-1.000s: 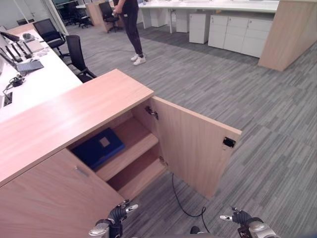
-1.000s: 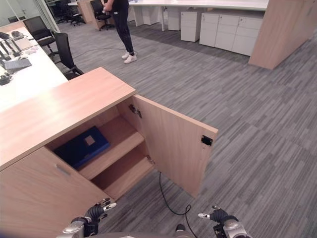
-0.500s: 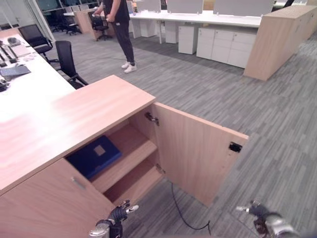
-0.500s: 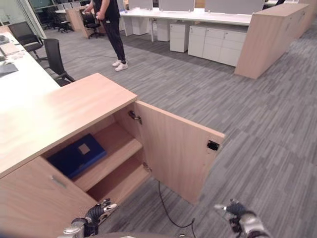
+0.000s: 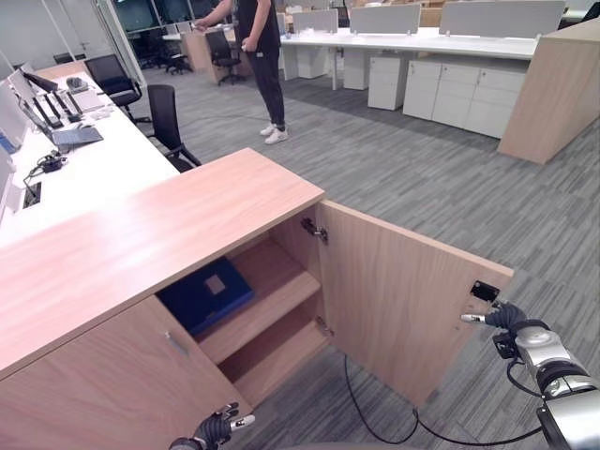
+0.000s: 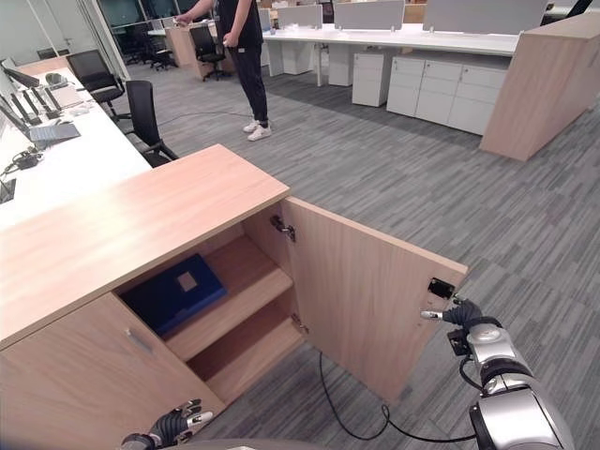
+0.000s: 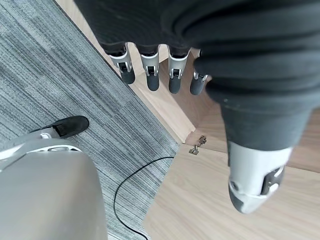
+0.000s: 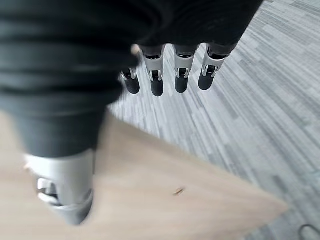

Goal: Put the empty folder in the office cabinet

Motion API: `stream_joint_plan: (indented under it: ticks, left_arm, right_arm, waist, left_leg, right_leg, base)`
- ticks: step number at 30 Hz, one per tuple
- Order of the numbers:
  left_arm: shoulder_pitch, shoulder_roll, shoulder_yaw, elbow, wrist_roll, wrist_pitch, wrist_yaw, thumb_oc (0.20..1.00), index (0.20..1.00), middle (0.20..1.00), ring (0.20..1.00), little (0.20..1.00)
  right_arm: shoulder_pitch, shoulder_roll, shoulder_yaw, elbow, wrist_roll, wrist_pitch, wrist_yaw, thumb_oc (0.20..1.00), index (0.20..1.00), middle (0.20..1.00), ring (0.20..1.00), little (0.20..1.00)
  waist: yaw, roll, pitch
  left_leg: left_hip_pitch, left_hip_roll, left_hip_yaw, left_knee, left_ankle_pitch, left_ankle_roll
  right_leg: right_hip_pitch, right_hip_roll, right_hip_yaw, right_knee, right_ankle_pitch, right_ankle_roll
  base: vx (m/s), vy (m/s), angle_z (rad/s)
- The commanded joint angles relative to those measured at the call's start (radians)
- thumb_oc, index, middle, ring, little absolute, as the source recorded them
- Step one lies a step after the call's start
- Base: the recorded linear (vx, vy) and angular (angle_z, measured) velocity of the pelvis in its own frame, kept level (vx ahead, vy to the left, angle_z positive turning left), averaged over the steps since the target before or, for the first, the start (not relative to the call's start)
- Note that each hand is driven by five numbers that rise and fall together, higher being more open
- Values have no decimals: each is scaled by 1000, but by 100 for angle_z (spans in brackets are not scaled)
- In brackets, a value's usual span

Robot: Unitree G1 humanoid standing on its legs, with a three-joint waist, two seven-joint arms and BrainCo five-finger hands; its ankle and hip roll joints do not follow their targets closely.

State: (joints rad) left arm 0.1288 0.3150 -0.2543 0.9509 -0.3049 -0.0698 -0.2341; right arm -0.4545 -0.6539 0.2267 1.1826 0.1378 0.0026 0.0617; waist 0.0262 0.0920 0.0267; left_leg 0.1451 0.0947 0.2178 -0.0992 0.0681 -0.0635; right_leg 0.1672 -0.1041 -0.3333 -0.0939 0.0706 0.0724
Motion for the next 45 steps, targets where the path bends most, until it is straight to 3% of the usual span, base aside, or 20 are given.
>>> stream_joint_plan:
  ticks: [1, 15, 20, 29, 45]
  left_arm:
    - [-53, 34, -23, -9, 10, -25, 7, 1000, 1000, 1000, 1000, 1000]
    - [-55, 16, -21, 2, 5, -24, 26, 1000, 1000, 1000, 1000, 1000]
    - [-49, 2, 15, -3, 11, -28, 40, 1000, 1000, 1000, 1000, 1000]
    - [-30, -5, 70, 0, 64, -40, 51, 1000, 1000, 1000, 1000, 1000]
    - [-36, 4, 75, -1, 57, -48, 85, 1000, 1000, 1000, 1000, 1000]
  right_arm:
    - [-171, 55, 62, 36, 49, -54, -20, 1000, 1000, 1000, 1000, 1000]
    - [-163, 214, 152, -74, 45, -61, -7, 1000, 1000, 1000, 1000, 1000]
    - [-13, 251, 204, -327, 5, -75, 24, 1000, 1000, 1000, 1000, 1000]
    - [201, 221, 292, -674, -93, -104, 124, 1000, 1000, 1000, 1000, 1000]
    - [80, 322, 456, -764, -76, -107, 166, 1000, 1000, 1000, 1000, 1000]
  waist:
    - [35, -86, 9]
    - [50, -86, 7]
    - [40, -87, 16]
    - [38, -89, 27]
    - [82, -97, 34]
  left_leg:
    - [11, 48, -19, 24, -23, -59]
    - [-5, 51, -37, 25, -15, -60]
    - [-8, 52, -35, 25, -15, -61]
    - [-21, 60, -37, 24, -11, -67]
    - [-36, 59, -60, 22, -8, -68]
  right_leg:
    - [42, -59, -5, 7, -96, 85]
    - [35, -58, -19, 7, -96, 81]
    - [31, -57, -19, 7, -97, 80]
    - [20, -63, -31, 7, -96, 84]
    - [18, -69, -49, 7, -95, 84]
  base:
    - [-6, 2, 12]
    - [-1, 0, 0]
    - [0, 0, 0]
    - [0, 0, 0]
    - [-7, 3, 9]
